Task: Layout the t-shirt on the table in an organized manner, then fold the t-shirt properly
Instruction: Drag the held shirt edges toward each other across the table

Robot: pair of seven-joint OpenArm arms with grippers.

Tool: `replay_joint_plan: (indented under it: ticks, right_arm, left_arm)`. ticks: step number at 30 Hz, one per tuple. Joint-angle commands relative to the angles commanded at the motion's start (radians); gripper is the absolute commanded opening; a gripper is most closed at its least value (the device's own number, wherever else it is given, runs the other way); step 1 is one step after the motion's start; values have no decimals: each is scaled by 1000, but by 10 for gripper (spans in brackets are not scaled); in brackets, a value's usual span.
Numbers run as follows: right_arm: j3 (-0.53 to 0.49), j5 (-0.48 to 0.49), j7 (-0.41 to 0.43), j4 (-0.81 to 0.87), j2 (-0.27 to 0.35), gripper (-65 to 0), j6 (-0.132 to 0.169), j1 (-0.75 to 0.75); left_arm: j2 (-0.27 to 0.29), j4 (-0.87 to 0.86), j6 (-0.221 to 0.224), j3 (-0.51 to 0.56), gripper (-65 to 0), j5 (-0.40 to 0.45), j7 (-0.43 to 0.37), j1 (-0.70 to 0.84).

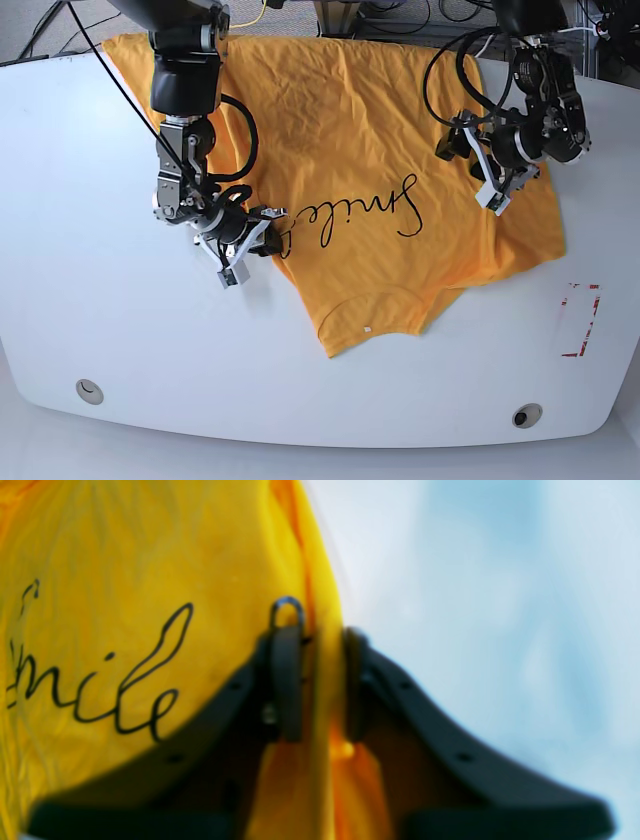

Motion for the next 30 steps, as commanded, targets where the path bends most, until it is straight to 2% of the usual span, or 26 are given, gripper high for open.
replay_joint_plan:
  ticks: [5, 8, 13, 23, 30]
  right_arm:
    - [5, 5, -2, 2, 31, -645, -2, -3]
    - [6, 5, -2, 2, 61, -645, -2, -11]
    - [44, 5, -3, 48, 100, -645, -2, -60]
    - [161, 5, -107, 261, 104, -637, -2, -219]
    - [192, 3, -121, 379, 101, -625, -6, -301]
  left_arm:
    - [-18, -115, 0, 60, -342, 87, -83, -66]
    - [-40, -189, 0, 92, -351, 144, -123, -123]
    - [-63, -284, 0, 101, -351, 193, -143, -229]
    - [-100, -328, 0, 106, -351, 203, -143, -396]
    - [-101, -324, 0, 158, -350, 201, -143, -457]
